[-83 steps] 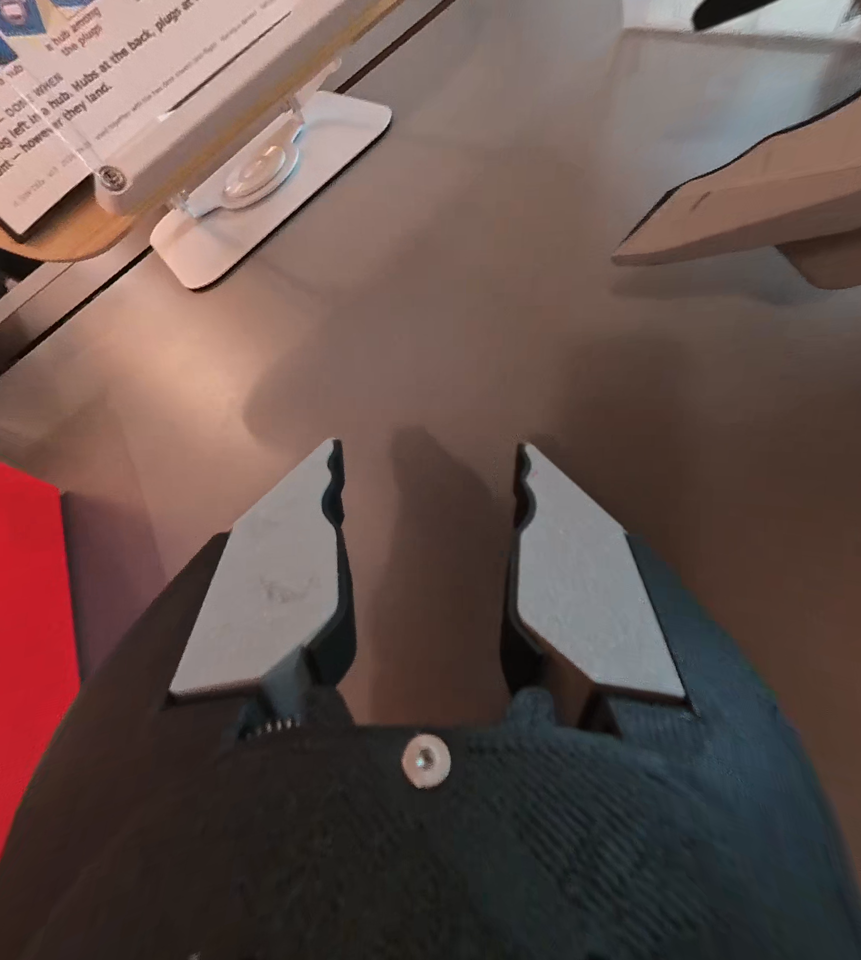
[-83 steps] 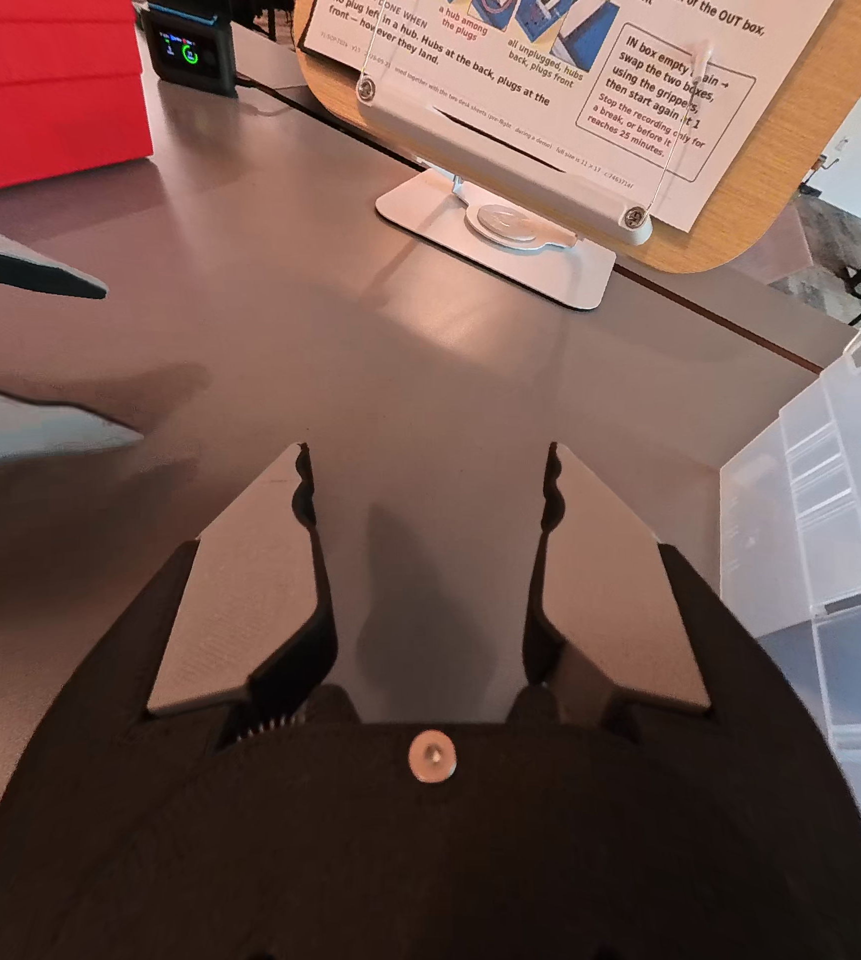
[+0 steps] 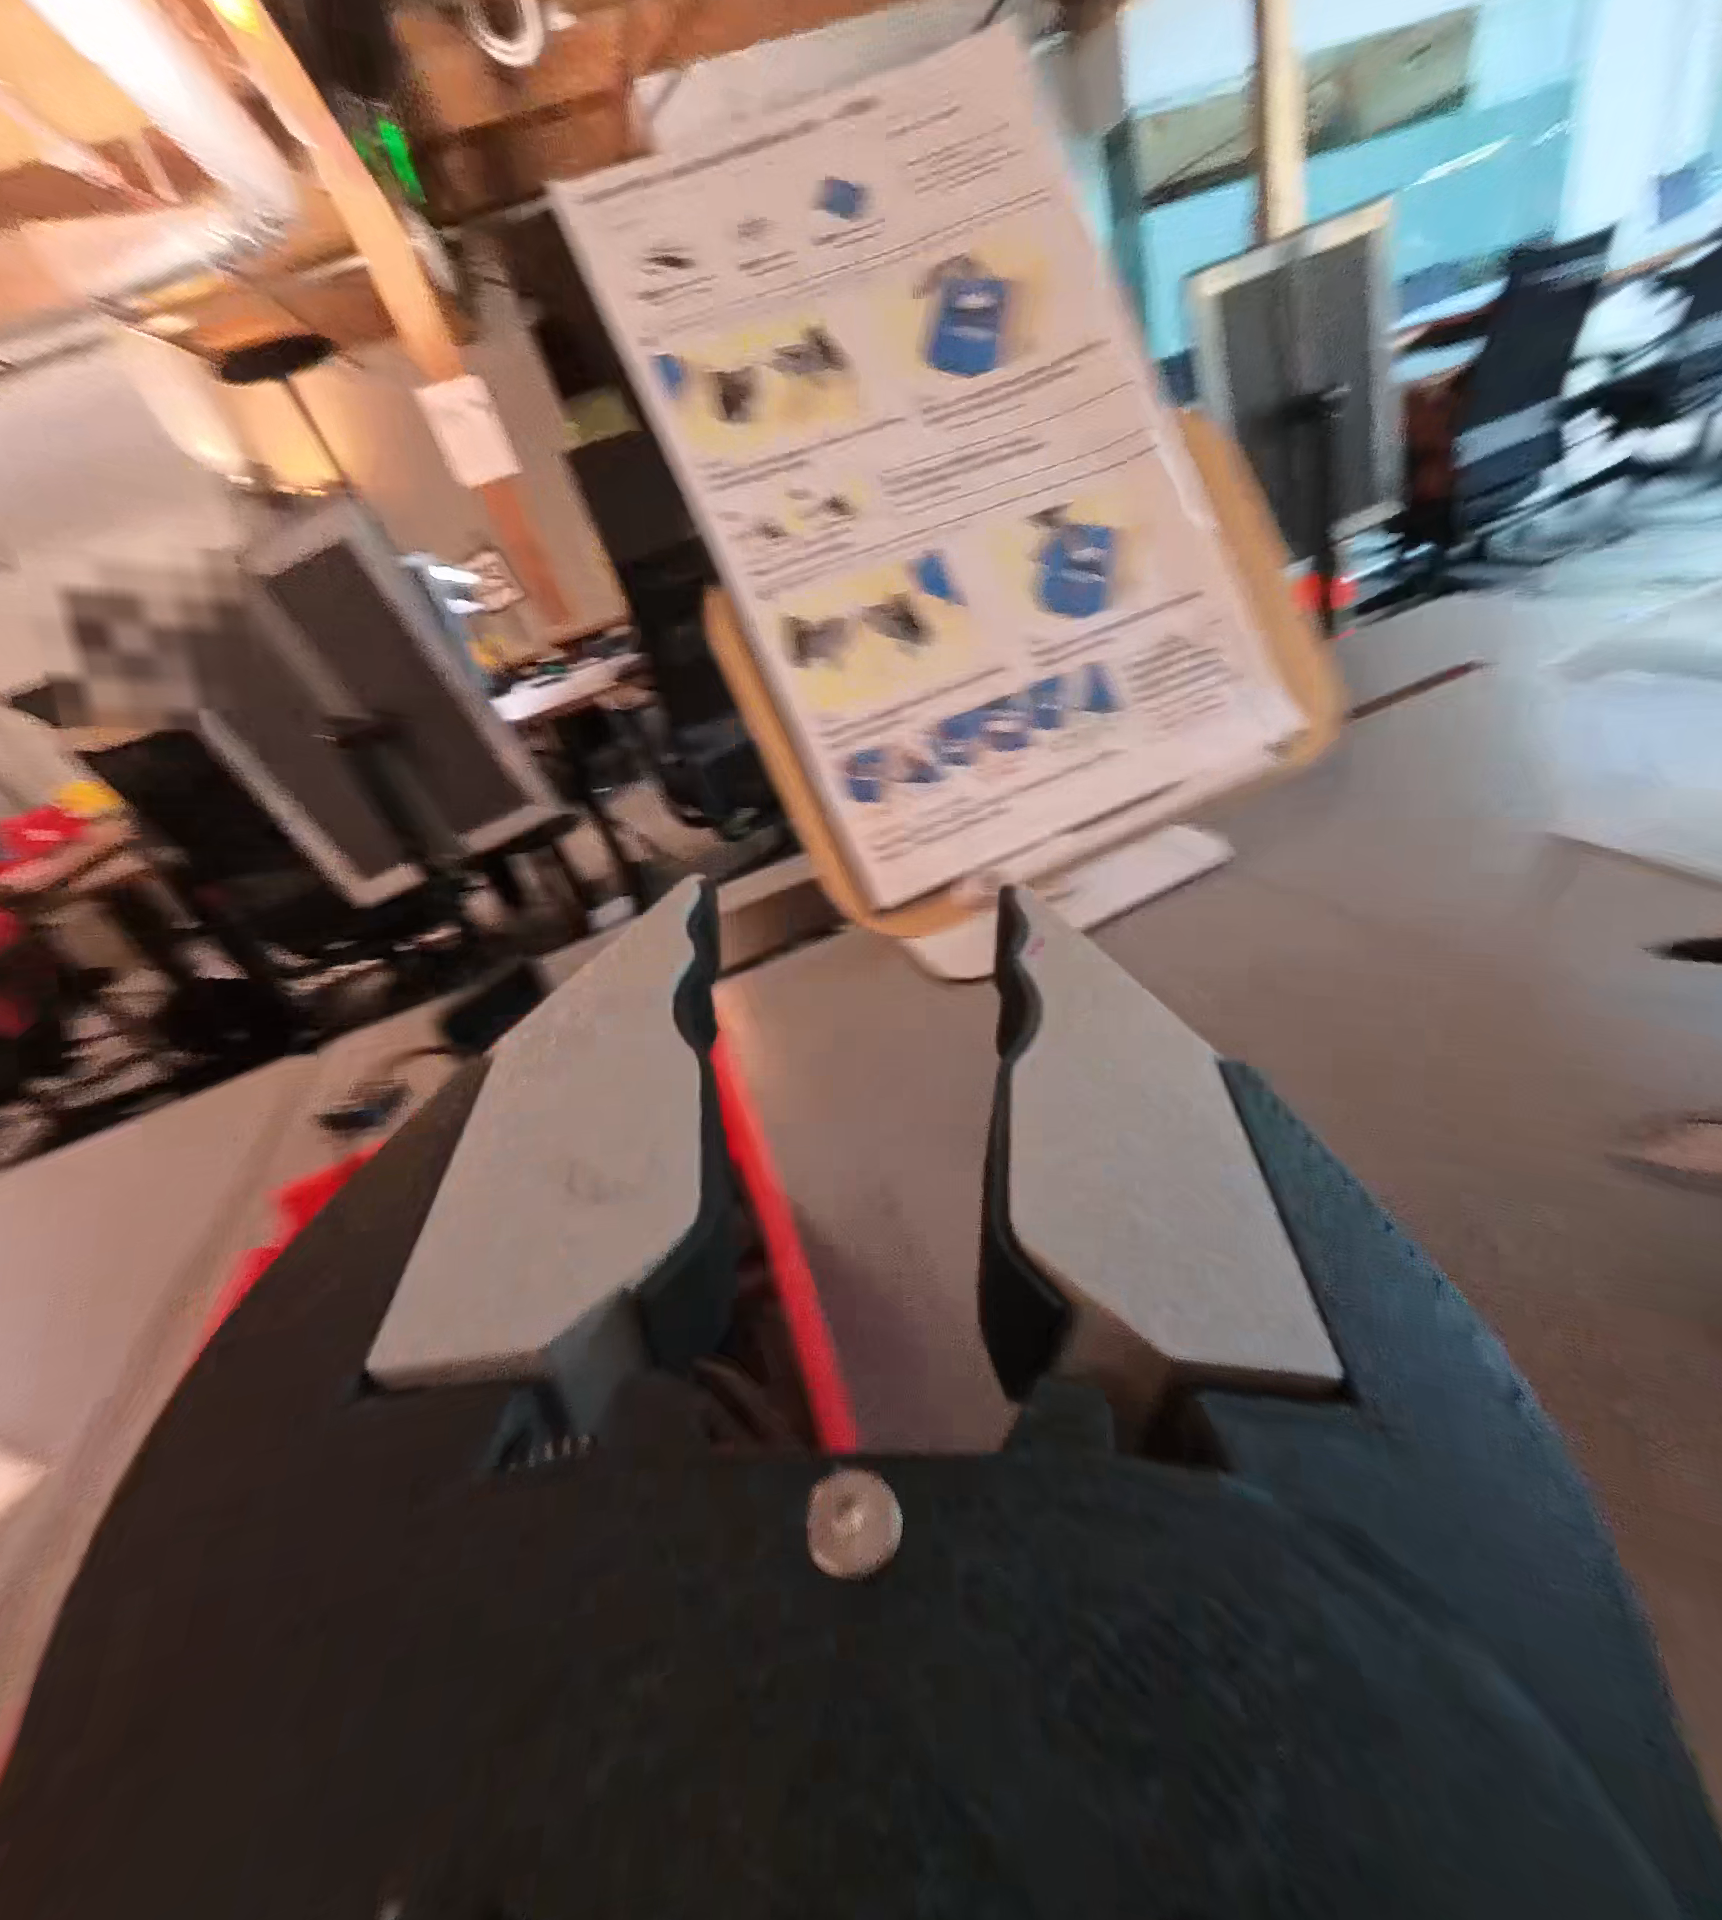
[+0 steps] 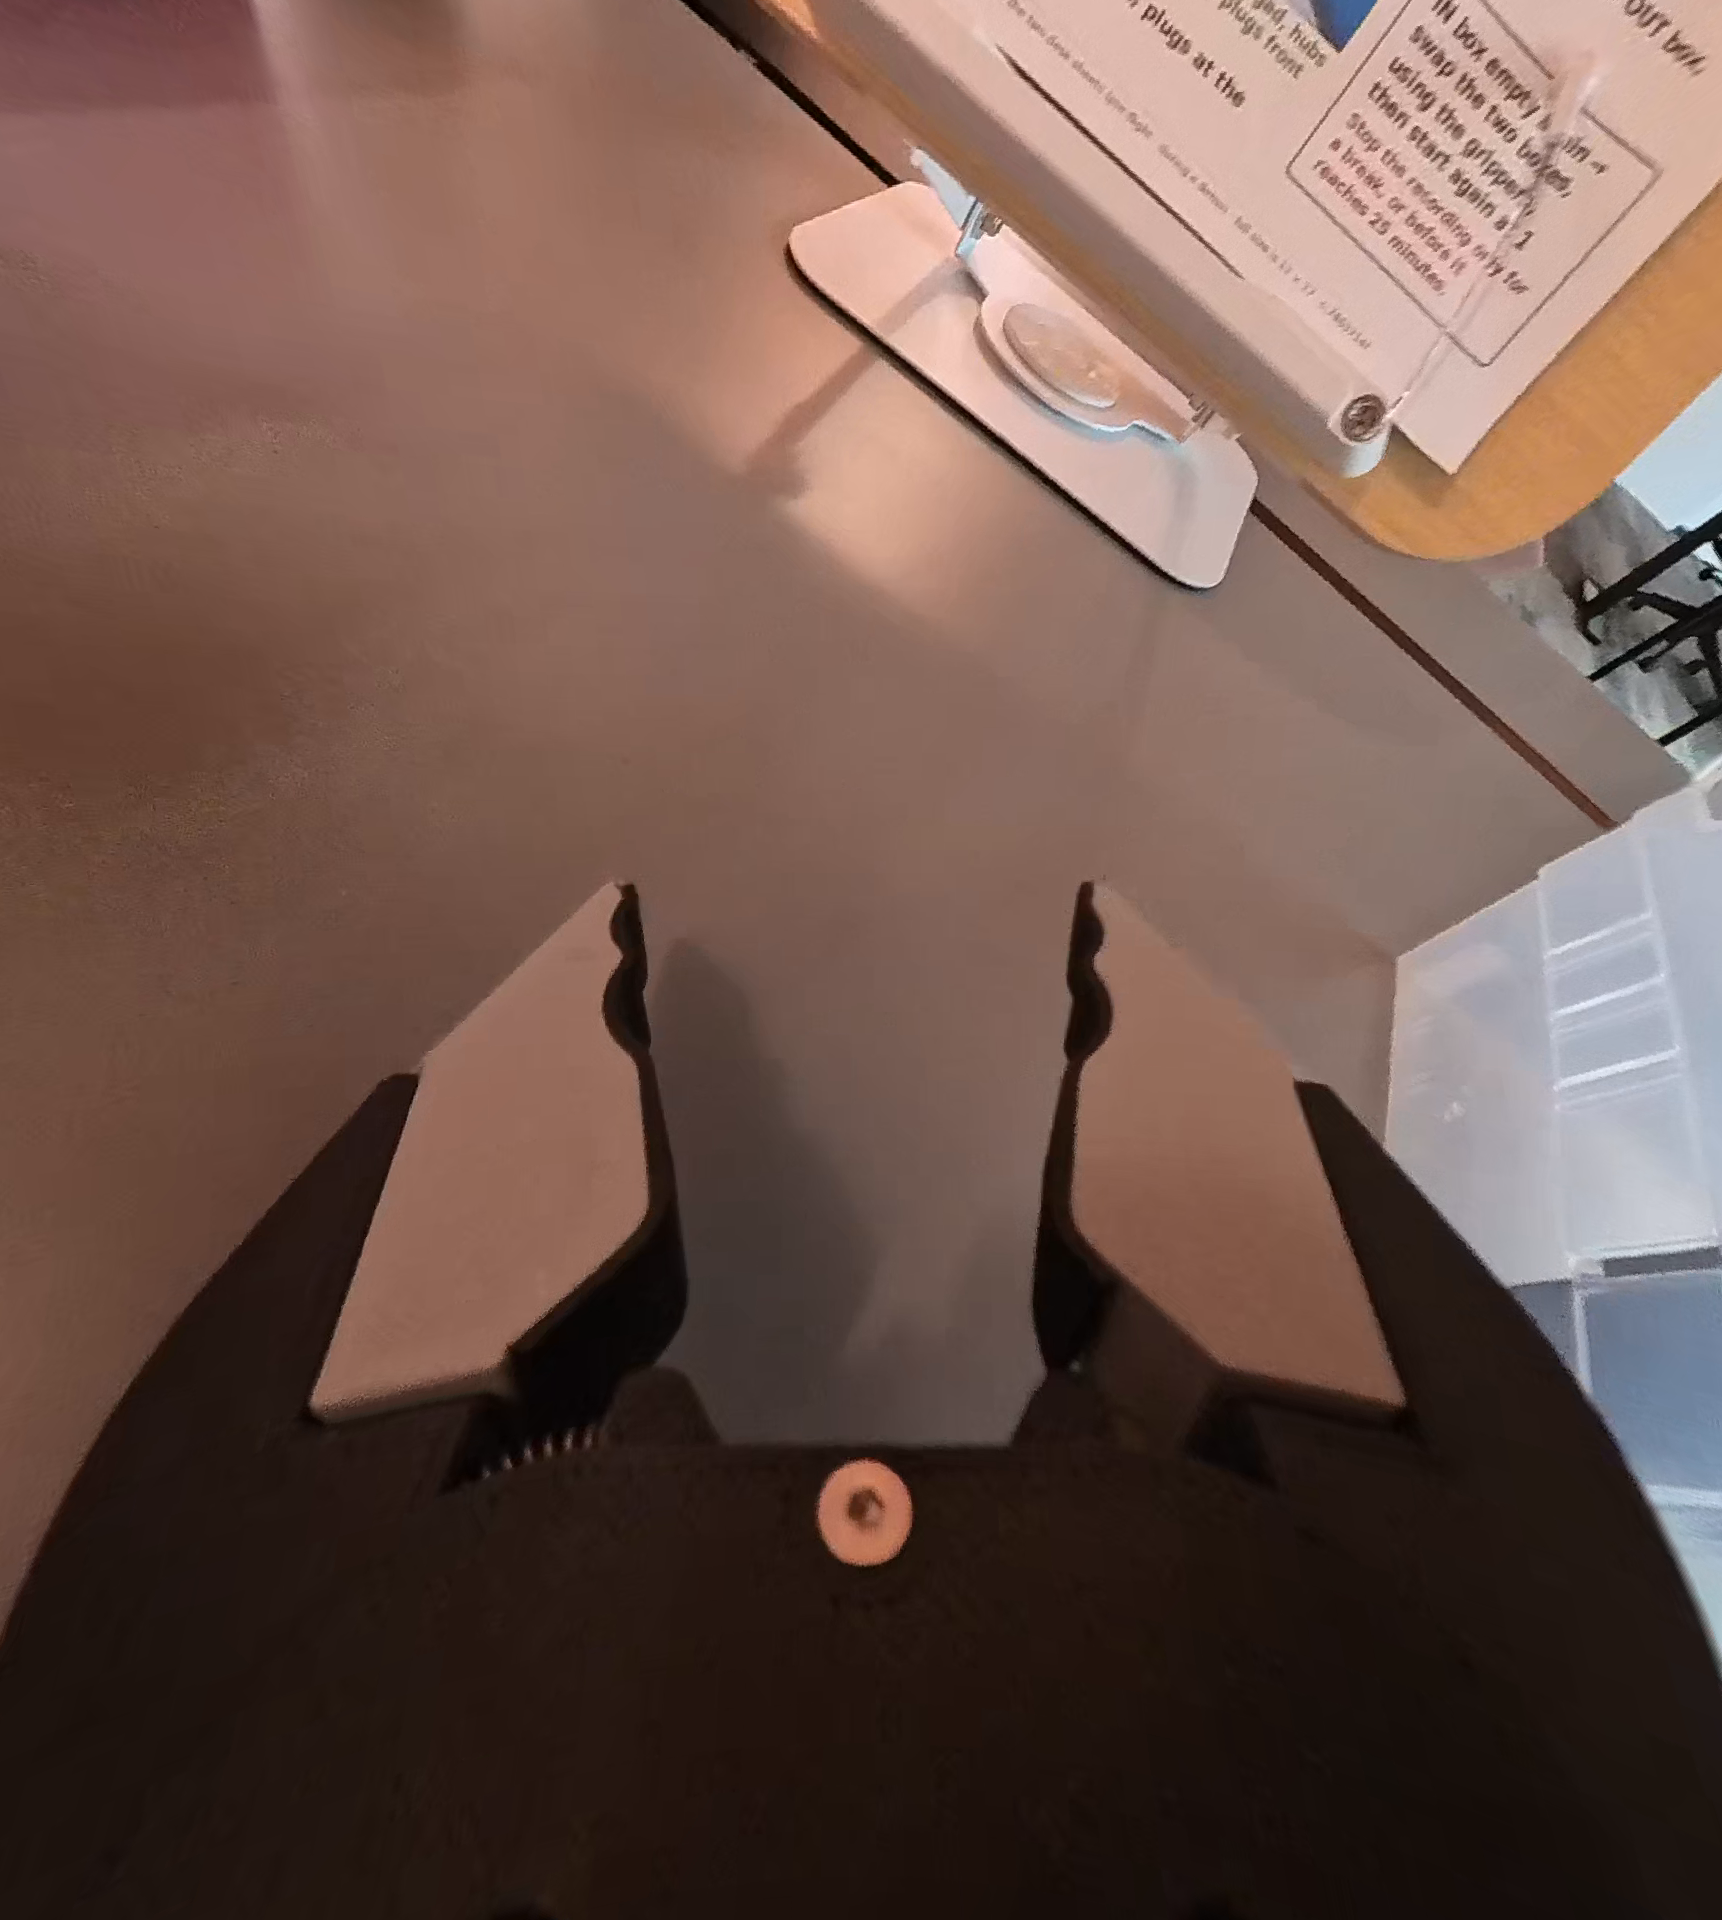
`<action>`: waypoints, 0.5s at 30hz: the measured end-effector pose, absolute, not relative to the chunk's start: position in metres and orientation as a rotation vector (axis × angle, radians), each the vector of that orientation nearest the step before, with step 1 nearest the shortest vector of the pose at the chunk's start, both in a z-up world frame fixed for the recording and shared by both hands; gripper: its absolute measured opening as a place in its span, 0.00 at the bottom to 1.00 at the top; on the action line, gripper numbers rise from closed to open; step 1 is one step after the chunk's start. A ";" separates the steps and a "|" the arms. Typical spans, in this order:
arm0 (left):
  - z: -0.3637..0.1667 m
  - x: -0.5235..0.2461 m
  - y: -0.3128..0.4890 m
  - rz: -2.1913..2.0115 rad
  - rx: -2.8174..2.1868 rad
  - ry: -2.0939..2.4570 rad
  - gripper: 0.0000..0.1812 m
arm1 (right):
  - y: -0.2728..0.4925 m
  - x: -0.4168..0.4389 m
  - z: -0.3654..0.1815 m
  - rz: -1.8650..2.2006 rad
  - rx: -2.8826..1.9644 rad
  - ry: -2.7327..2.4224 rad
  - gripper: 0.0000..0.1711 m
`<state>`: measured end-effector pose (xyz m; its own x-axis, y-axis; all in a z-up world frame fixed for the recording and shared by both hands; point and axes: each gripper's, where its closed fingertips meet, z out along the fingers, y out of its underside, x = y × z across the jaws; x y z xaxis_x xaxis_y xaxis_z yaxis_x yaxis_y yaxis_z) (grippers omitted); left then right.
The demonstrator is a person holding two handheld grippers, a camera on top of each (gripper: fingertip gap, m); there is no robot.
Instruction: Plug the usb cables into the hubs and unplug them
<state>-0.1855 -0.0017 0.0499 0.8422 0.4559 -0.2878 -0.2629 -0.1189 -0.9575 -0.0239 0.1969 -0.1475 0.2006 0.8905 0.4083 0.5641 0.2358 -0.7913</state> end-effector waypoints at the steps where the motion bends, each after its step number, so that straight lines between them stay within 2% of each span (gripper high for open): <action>1: 0.054 -0.211 -0.004 0.672 -1.606 -0.165 0.29 | 0.195 -0.025 -0.150 0.409 -1.448 -1.500 0.46; 6: 0.029 -0.332 0.012 0.704 -1.914 -0.264 0.39 | 0.178 -0.029 -0.162 0.483 -1.457 -1.639 0.47; 10: -0.007 -0.414 0.011 0.837 -2.179 -0.297 0.38 | 0.171 -0.029 -0.166 0.527 -1.463 -1.696 0.47; 15: -0.041 -0.480 -0.004 0.898 -2.433 -0.376 0.31 | 0.163 -0.030 -0.163 0.608 -1.455 -1.708 0.46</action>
<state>-0.4804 -0.0039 -0.0409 0.7421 0.4193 -0.5230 0.0777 -0.8288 -0.5542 -0.0298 0.1629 -0.1630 -0.0242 0.9652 0.2603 0.5838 0.2251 -0.7801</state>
